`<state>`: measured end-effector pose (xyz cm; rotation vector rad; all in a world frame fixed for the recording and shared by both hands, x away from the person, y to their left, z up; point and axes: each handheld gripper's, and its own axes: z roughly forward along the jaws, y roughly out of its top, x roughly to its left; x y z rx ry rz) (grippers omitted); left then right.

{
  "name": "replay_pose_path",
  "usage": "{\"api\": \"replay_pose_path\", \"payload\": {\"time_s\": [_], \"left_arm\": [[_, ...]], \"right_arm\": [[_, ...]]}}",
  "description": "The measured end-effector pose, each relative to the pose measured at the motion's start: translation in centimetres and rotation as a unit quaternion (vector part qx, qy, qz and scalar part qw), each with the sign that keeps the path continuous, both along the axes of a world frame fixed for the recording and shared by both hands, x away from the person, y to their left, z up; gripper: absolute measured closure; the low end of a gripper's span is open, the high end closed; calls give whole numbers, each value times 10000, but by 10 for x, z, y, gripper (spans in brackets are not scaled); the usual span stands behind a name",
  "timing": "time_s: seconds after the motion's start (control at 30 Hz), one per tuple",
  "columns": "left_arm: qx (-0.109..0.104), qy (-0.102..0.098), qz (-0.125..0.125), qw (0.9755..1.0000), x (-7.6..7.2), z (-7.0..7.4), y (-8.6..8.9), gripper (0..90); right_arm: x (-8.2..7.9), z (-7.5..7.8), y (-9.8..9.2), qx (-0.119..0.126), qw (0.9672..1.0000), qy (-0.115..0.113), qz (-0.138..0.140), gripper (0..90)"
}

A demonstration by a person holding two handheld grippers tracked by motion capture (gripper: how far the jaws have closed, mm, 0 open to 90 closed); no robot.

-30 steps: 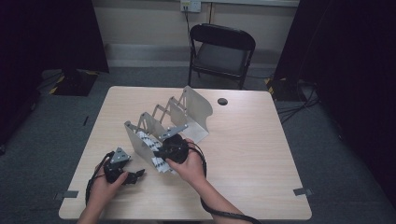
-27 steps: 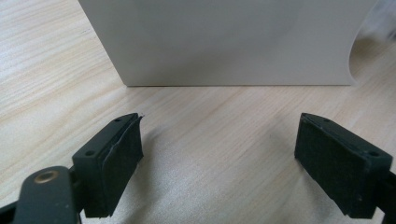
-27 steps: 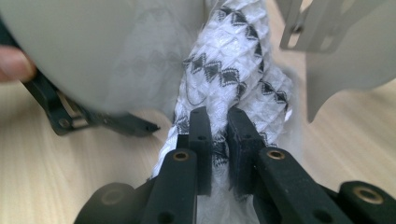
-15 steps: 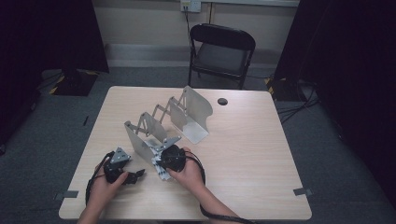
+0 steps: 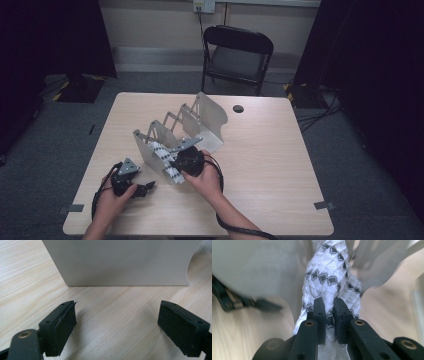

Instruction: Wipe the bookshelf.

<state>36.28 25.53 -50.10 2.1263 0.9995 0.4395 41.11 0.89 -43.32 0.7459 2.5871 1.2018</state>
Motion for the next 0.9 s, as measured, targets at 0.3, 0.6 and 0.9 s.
{"api": "replay_pose_path", "payload": {"time_s": [0.3,0.6,0.9], "left_arm": [[-5,5,7,10000,0,0,0,147],[-9,6,8,10000,0,0,0,146],[-5,5,6,10000,0,0,0,147]], "right_arm": [[2,55,3,481,9968,-634,-71,818],[9,31,28,277,9988,-353,177,823],[14,-11,27,4,9999,17,137,824]]}}
